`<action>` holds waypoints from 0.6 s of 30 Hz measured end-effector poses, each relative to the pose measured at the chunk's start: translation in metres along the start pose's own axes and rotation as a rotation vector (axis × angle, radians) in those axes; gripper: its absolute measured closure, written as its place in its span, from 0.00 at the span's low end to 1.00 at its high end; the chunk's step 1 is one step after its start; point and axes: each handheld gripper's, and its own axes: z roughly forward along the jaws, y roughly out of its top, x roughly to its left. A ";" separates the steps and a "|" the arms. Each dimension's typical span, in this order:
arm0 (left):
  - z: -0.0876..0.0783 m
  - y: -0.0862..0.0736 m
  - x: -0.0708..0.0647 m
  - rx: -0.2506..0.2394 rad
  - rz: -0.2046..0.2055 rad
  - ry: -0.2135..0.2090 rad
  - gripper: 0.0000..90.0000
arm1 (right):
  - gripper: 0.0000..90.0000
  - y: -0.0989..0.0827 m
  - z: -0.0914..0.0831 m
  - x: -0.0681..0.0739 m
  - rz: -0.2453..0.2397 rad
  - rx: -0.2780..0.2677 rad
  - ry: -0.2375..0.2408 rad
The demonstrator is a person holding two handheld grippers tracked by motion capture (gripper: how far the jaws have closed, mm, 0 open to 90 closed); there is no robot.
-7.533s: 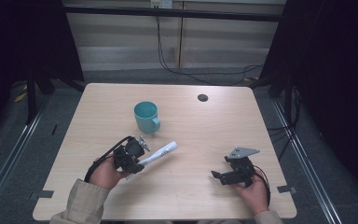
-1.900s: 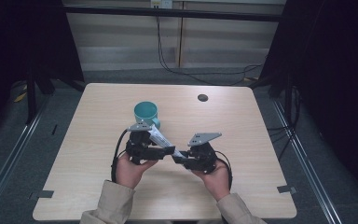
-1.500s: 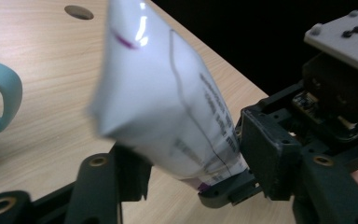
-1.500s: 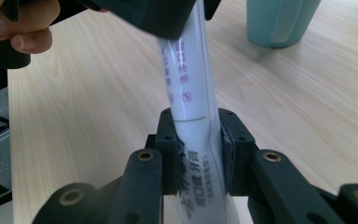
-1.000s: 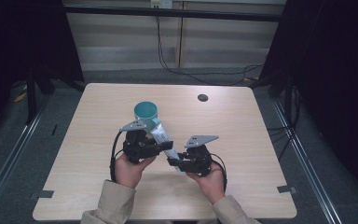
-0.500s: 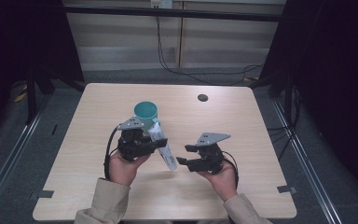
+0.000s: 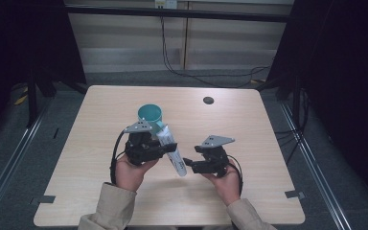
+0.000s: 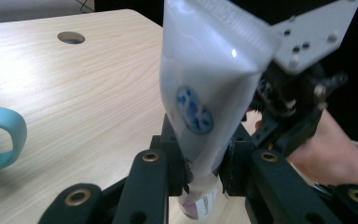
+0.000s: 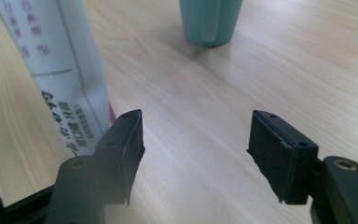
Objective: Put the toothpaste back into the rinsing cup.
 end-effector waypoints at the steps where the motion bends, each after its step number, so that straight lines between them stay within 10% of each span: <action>1: 0.000 0.000 0.000 0.006 0.007 0.006 0.84 | 0.41 -0.001 0.002 0.003 -0.006 0.004 0.002; 18: -0.001 -0.003 0.001 -0.058 -0.019 0.016 0.84 | 0.64 0.000 0.014 0.017 0.045 -0.010 0.139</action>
